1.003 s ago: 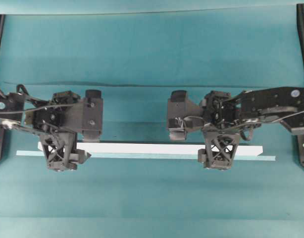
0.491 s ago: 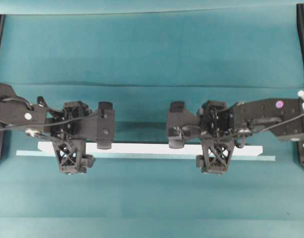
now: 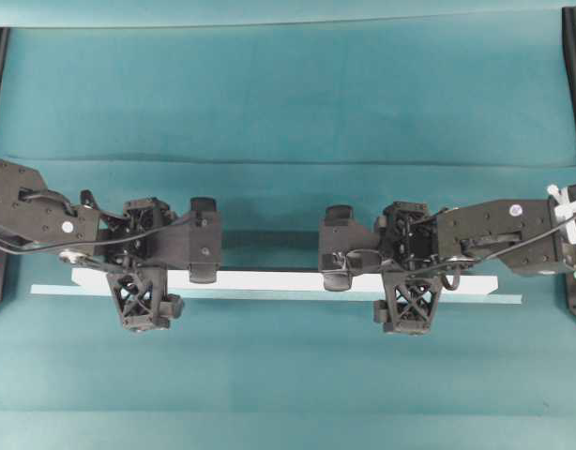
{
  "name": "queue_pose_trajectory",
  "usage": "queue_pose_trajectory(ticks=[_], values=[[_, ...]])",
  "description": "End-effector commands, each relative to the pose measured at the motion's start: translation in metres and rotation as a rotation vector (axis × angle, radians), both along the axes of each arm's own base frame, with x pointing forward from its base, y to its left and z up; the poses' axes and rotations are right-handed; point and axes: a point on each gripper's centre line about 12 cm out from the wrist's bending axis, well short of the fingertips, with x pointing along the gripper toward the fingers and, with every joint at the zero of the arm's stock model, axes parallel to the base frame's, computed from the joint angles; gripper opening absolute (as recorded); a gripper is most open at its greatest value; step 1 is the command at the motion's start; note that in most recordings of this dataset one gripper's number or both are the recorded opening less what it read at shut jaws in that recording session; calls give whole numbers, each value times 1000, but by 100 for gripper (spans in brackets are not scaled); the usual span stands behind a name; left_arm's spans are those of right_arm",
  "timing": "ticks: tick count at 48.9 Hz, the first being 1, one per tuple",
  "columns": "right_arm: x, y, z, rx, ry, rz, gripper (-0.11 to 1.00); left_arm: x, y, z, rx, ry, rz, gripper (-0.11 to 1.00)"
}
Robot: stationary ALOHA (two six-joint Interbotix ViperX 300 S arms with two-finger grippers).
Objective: Lift a wooden board with both hands.
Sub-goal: 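Lower both grippers over the board and close them on its edges, then lift the gripped board with both grippers and raise it back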
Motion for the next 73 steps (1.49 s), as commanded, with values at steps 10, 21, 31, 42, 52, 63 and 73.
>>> queue_pose_trajectory(ticks=[10,21,31,42,52,63,73], values=[[3,-2,-5,-10,-2,1,92,-1,-2,0,0,-6,-7,96],[2,-4,-11,-24,19,12,68,-8,-4,-7,6,17,-28,64],[6,-1,-10,-21,12,16,21,-7,-5,-6,3,14,-21,17],[9,1,-8,-19,9,17,21,-5,-4,-5,3,11,-20,17],[9,1,-9,-10,14,7,21,-7,-4,-7,6,15,-23,17],[10,1,6,6,9,-50,21,-6,-3,4,6,12,-21,17],[7,0,31,6,37,-55,21,-7,-1,32,3,-35,-9,17]])
